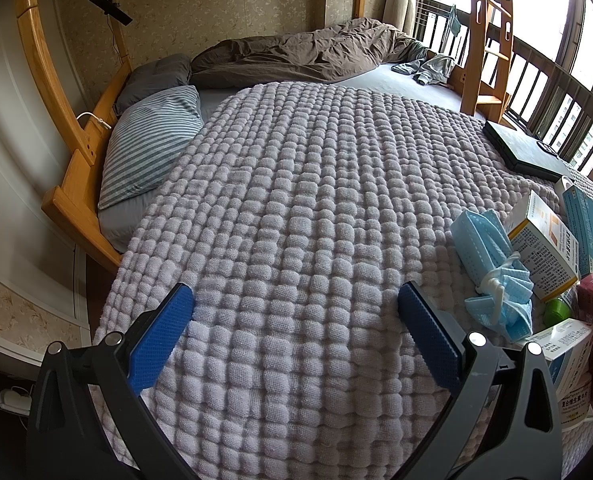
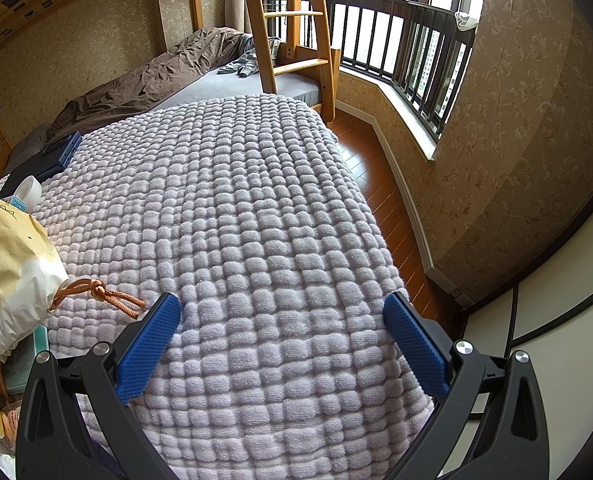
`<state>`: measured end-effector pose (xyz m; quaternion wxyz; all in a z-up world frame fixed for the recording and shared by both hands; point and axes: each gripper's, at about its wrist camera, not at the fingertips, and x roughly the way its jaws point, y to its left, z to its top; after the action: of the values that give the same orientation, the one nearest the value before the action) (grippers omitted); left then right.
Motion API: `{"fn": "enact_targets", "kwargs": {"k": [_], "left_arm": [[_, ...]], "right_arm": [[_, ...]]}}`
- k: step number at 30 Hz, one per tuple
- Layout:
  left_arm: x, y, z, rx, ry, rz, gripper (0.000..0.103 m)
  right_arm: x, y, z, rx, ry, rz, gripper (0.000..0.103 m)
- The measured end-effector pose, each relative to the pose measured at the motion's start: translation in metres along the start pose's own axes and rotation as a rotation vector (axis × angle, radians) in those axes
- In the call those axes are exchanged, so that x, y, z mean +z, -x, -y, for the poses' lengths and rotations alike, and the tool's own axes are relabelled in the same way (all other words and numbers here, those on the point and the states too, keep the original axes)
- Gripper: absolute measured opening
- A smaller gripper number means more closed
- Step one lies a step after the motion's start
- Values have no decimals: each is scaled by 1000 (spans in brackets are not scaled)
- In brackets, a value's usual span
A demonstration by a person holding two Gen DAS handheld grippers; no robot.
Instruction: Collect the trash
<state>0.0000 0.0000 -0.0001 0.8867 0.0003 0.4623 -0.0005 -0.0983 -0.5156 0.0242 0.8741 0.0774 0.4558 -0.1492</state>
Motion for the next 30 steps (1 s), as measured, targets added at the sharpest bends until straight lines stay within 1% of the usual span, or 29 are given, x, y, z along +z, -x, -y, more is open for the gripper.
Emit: {"fn": "enact_targets", "kwargs": {"k": [14,17,18,19,21,22,24,25,27,29,30], "left_arm": [[6,3,-3,0,-4,0,102],[8,10,-6,19,0,-14,102],[7,18,-7,28,-4,3,102],[6,27,-7,34,-17,25,102],[0,49,-6,48,-61,77,102],[-5,57,0,46,-80,93,102],[-14,77,2,17,-117,119,102],[-19,89,4,-12,-139,138,102],[-28,109,12,-65,-191,181,102],[-38,129,27,-169,-273,217,102],[-43,136,32,-204,-305,217,102]], "right_arm": [[-2,2,3,-1,-2,0,99],[-3,6,2,-14,1,-31,99],[-2,11,-2,-24,-3,-32,99],[-5,24,-6,-32,2,-14,99],[-15,48,-12,-11,18,40,99],[-23,66,-17,14,33,74,99],[-36,94,-29,57,61,101,99],[-48,112,-39,84,84,115,99],[-63,134,-51,122,99,123,99],[-83,152,-67,187,120,113,99],[-90,157,-73,206,132,104,99]]}}
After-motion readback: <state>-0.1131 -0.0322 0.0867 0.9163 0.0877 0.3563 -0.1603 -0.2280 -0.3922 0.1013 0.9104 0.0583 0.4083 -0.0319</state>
